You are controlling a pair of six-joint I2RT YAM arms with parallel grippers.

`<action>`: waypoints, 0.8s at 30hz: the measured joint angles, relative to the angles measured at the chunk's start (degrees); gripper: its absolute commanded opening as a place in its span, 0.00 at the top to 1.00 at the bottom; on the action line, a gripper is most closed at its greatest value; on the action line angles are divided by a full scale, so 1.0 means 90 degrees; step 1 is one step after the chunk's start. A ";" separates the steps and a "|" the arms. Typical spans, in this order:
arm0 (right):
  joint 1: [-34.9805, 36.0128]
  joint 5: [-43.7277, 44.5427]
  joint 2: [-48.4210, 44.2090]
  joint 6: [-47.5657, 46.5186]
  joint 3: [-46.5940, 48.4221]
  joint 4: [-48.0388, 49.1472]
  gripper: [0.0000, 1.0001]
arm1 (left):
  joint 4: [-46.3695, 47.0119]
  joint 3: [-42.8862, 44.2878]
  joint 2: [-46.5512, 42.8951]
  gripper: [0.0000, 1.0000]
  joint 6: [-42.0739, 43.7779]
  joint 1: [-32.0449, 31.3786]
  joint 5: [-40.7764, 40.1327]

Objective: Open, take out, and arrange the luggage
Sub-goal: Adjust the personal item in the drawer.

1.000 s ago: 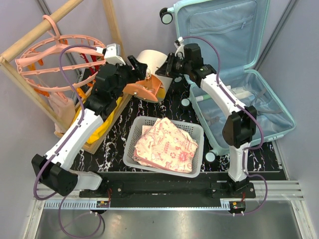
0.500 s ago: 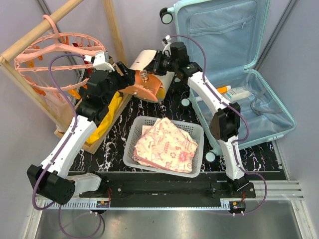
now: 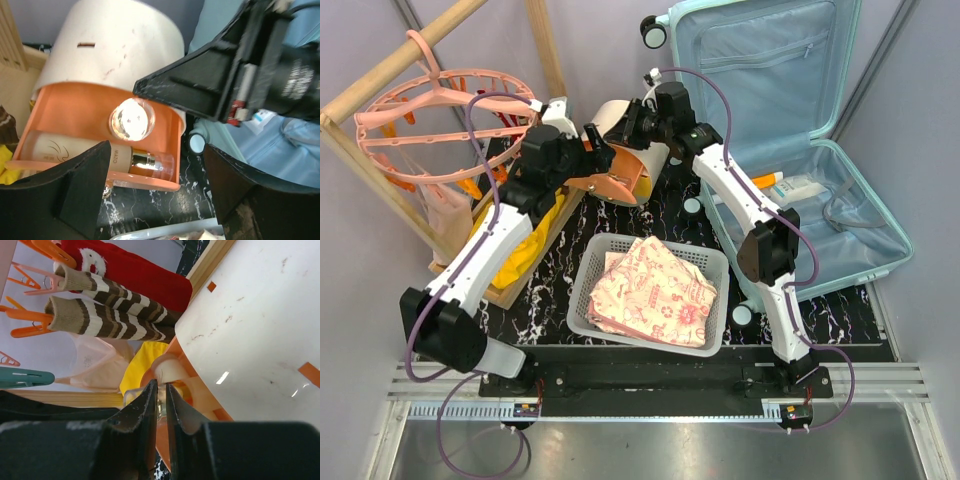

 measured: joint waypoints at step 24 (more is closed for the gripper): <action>-0.0304 0.0474 -0.0612 -0.0253 -0.1001 -0.0228 0.73 | -0.0136 0.0648 0.0636 0.25 0.0092 -0.0002 -0.0976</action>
